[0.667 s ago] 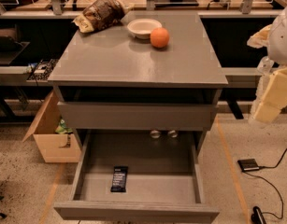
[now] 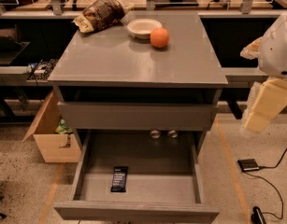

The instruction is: Pick rxbar blueberry from middle drawer and place on counter

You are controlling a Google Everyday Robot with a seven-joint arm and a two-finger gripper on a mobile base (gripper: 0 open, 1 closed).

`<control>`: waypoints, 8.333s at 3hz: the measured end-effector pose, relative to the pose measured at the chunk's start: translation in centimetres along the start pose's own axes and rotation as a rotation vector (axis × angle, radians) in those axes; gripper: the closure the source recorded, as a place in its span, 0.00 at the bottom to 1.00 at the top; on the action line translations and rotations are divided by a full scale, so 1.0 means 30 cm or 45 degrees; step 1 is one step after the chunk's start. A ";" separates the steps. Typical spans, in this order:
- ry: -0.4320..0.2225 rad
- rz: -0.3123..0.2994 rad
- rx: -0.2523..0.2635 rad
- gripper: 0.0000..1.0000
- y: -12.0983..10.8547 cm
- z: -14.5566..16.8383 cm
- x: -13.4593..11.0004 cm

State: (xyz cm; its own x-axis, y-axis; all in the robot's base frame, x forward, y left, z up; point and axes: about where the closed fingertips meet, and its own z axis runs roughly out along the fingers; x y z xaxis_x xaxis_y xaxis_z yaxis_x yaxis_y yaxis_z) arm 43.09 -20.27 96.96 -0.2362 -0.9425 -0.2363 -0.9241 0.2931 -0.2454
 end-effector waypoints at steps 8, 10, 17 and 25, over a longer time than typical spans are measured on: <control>0.010 0.491 -0.118 0.00 0.353 1.155 -0.126; -0.013 0.542 -0.031 0.00 0.314 1.301 -0.171; -0.015 0.625 0.040 0.00 0.331 1.724 -0.475; 0.228 1.167 -0.138 0.00 0.445 2.268 -0.600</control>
Offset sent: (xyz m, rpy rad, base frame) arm -0.0328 0.0605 -0.1710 -0.0185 0.1771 -0.0671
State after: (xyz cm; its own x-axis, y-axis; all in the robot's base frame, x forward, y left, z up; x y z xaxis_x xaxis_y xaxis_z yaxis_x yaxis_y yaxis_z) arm 55.46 11.51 33.96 -0.9199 -0.3651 -0.1435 -0.3758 0.9251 0.0554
